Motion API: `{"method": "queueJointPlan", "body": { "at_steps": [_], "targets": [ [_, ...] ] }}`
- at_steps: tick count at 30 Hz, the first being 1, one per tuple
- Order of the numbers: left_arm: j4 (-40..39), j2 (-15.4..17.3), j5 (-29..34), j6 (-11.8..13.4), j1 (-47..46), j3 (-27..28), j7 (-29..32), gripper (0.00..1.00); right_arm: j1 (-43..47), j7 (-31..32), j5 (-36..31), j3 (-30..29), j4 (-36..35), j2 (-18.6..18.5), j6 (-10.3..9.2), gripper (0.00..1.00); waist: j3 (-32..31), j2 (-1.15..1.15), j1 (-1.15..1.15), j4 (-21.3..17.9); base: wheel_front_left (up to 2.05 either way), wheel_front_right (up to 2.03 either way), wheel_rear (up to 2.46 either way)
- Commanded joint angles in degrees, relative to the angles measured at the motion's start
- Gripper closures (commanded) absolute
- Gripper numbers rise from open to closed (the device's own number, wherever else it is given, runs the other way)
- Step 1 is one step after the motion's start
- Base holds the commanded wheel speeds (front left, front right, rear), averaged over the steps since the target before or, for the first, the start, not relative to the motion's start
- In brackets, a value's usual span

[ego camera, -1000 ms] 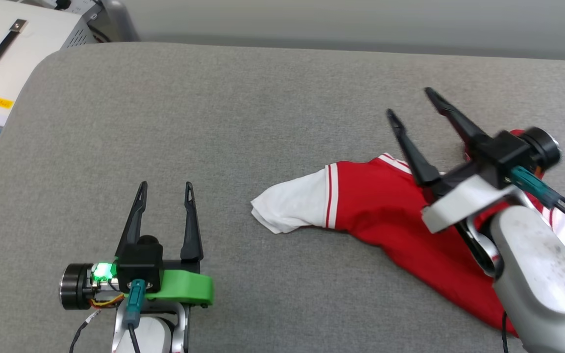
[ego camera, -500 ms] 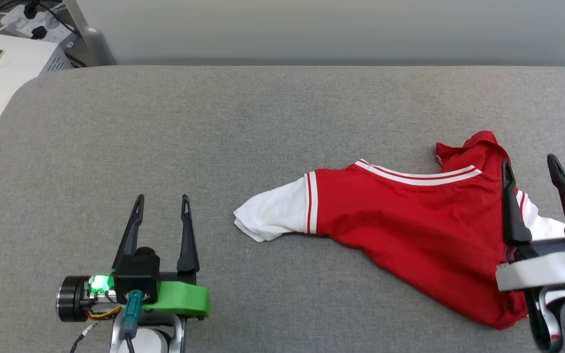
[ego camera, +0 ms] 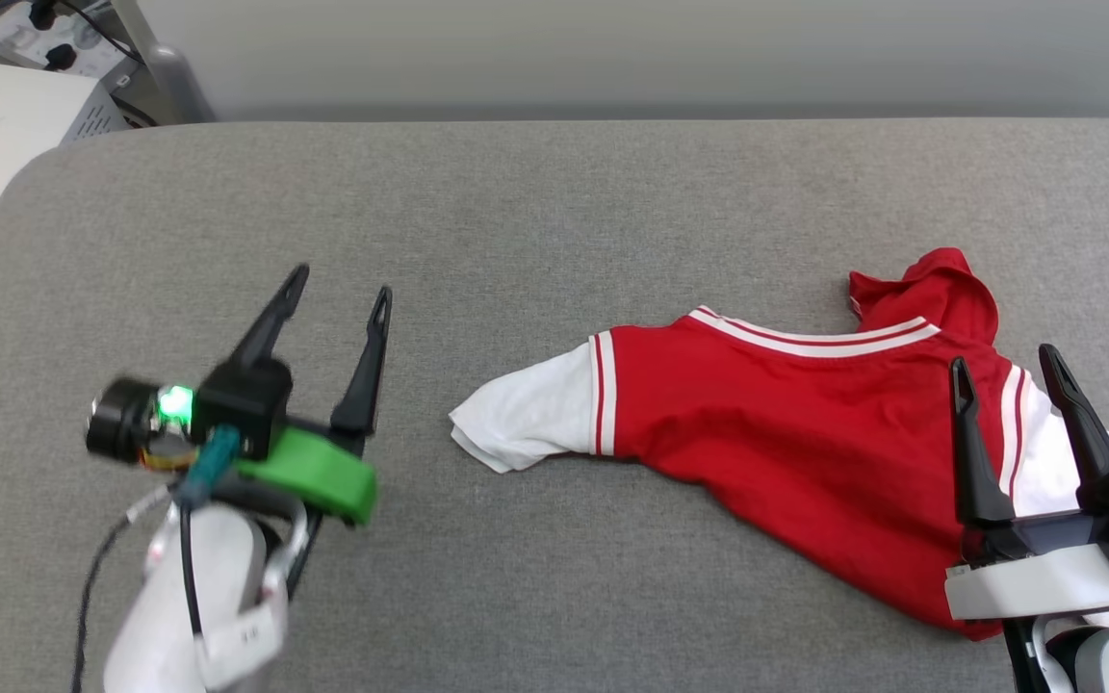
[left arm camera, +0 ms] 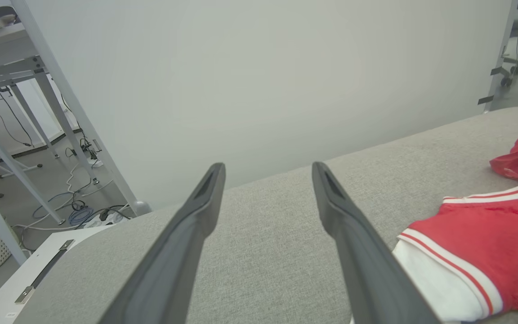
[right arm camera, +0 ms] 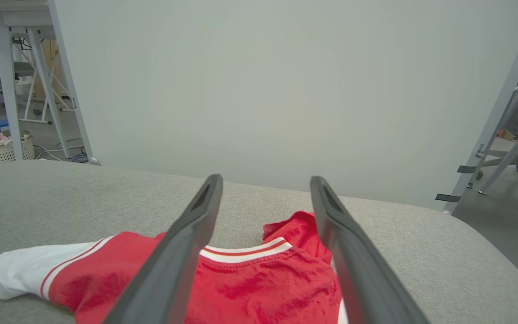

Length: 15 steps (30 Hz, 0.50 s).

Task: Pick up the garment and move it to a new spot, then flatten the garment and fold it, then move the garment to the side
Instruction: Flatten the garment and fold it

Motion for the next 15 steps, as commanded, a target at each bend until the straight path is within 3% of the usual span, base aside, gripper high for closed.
{"method": "queueJointPlan", "body": {
  "at_steps": [1,6,15],
  "targets": [
    [0.8,1.1,-0.7,-1.0,-3.2,-0.8,1.5,0.00,0.1,-0.5,0.6,0.4,-0.6,-0.5,-0.03,0.00,0.6,0.00,0.00,-0.5,0.00,0.00,0.00],
    [3.7,4.9,-7.1,-2.7,-13.3,-8.0,12.2,0.00,-0.7,-0.5,1.2,1.8,-1.3,-1.3,-0.03,0.00,2.3,0.00,0.00,-1.4,0.00,0.00,0.00],
    [5.3,14.3,-31.0,-2.8,-27.9,-28.6,41.3,0.00,-3.7,-0.5,1.1,3.1,-1.7,-2.6,-0.03,0.00,6.3,0.00,0.00,-3.4,0.00,0.00,0.00]
  ]
}}
